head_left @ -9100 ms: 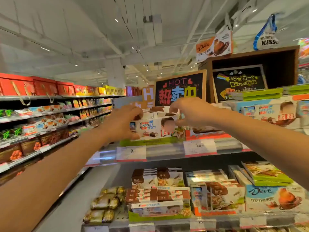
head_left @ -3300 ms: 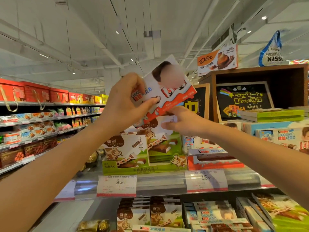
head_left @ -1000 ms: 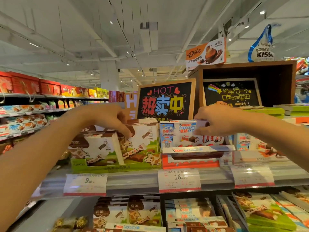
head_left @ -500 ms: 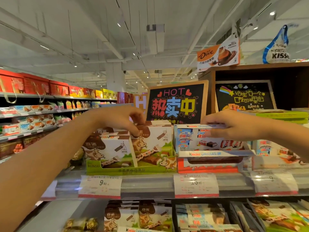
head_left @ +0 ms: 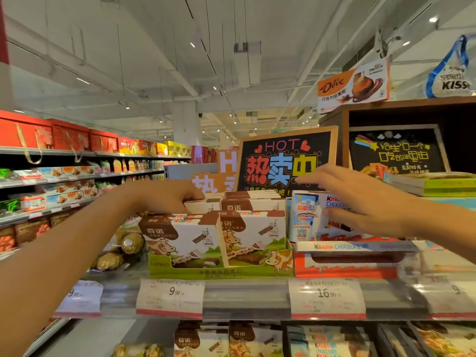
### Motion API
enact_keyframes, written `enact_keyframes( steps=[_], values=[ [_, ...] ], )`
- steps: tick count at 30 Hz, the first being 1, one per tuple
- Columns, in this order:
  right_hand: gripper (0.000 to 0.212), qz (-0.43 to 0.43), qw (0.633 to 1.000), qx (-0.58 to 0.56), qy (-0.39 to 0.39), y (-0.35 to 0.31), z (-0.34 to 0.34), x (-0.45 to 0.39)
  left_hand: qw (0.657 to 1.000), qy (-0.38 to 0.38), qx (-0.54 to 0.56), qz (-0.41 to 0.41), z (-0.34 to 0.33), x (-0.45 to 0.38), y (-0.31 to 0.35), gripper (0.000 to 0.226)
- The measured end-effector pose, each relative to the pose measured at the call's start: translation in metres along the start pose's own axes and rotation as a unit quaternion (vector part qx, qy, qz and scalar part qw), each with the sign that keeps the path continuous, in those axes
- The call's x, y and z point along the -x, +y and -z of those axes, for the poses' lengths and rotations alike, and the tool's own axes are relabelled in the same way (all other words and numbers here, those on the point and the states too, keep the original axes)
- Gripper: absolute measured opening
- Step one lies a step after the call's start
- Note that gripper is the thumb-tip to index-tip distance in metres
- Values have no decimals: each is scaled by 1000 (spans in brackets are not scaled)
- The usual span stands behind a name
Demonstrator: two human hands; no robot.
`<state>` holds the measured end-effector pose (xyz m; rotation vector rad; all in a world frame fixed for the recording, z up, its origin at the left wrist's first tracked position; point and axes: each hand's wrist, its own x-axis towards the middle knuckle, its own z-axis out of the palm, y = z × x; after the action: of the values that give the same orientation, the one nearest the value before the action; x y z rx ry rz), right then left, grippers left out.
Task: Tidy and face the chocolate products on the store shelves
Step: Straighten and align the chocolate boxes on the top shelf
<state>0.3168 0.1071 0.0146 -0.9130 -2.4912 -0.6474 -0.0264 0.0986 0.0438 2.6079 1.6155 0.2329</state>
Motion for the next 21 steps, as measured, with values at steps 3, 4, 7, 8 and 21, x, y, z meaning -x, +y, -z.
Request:
enact_keyframes(
  steps=[3,4,7,8,21],
  values=[
    [54,0,1000,-3,-23,2,-4,-6,1000,1,17,-6,0,6,0,43],
    [55,-7,999,-8,-33,4,-2,-8,1000,-2,27,-2,0,8,1,58],
    [61,0,999,8,-33,2,4,-12,998,11,68,7,3,12,4,63],
    [60,-2,999,17,-38,0,6,-12,997,27,78,2,5,14,6,60],
    [22,-156,961,-230,6,32,61,29,979,171,51,-99,13,-27,117,31]
  ],
)
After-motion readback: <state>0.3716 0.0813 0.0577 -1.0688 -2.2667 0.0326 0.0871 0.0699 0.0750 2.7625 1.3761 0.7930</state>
